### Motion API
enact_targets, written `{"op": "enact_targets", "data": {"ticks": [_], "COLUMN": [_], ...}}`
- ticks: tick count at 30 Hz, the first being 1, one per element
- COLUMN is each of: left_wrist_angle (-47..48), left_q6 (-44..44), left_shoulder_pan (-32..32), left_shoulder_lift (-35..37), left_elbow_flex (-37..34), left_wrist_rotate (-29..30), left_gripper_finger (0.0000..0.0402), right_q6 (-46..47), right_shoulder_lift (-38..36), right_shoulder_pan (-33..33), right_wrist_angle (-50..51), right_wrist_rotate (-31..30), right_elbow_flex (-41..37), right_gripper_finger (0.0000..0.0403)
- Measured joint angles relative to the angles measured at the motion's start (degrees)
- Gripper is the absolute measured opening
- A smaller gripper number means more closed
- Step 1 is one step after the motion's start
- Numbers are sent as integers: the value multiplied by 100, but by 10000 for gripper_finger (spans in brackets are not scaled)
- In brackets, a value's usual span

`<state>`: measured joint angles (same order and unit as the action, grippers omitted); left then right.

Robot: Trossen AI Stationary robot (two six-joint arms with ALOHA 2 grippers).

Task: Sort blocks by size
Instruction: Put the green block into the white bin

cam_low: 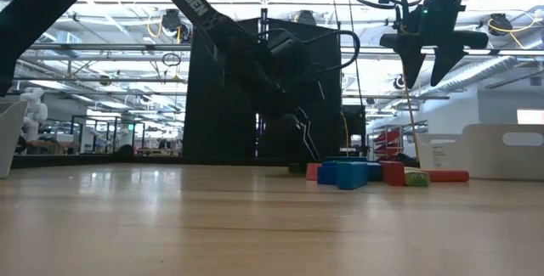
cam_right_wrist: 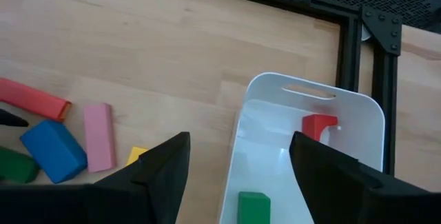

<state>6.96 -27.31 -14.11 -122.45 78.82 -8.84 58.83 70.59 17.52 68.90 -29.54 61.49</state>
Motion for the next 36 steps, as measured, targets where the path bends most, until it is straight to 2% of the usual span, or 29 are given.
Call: {"op": "enact_targets", "data": {"ticks": [3,6,13,16,19,26,30,36], "left_wrist_angle": [149,248,351,456,540,896,925,899], "left_q6": [64,193,304,308,395,1042,1204,1353], "left_shoulder_pan": [9,30,160,242,304,321,284,181], "left_shoulder_lift": [-17,-16,-16,3,6,244,686,1411], "left_elbow_flex": [1,2,0,7,11,-25,-28,-24], "left_wrist_rotate": [-5,-8,33,235,425,445,472,1065], "left_gripper_finger": [281,253,138,90,87,87,87,87], "right_q6": [0,0,-75,-205,-331,-885,-1187,-1346], "right_shoulder_lift": [0,0,0,0,0,0,0,-2], "right_shoulder_pan": [0,0,0,0,0,0,0,0], "right_wrist_angle": [-4,-17,-122,-287,-502,-1244,-1726,-2300], "right_wrist_rotate": [2,5,6,179,305,626,732,748], "right_elbow_flex": [0,0,0,0,0,0,0,0], "right_gripper_finger": [242,242,242,242,242,242,242,242]}}
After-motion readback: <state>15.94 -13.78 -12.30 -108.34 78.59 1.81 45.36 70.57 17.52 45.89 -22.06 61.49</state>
